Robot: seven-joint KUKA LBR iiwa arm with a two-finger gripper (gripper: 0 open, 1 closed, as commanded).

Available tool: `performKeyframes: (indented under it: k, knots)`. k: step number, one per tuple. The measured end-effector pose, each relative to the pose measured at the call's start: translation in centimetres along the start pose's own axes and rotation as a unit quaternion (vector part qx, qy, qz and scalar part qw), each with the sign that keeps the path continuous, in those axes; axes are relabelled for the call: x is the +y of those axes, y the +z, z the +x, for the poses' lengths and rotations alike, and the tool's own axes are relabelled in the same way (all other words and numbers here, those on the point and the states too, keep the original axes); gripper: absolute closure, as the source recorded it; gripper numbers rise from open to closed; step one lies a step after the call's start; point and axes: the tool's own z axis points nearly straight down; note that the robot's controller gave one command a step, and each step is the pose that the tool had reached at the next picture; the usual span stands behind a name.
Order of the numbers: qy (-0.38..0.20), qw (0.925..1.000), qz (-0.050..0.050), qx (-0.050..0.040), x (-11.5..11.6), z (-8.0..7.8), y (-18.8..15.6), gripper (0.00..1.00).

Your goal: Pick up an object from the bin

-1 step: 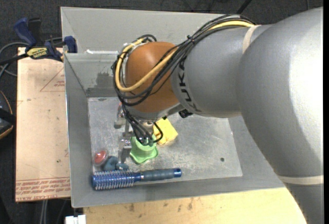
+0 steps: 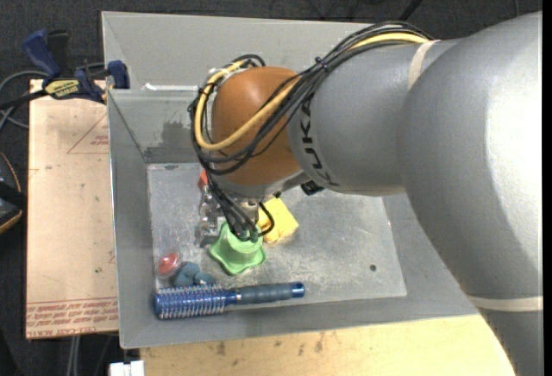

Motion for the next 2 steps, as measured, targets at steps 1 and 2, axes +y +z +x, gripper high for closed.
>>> performKeyframes:
  k: [1,2]
  knots:
    - [-0.205,0.9788,-0.001,-0.0021,3.1,-2.6,-0.2,1.0]
    - [-0.31,0.9506,0.0,-0.0026,3.9,-2.0,-3.3,1.0]
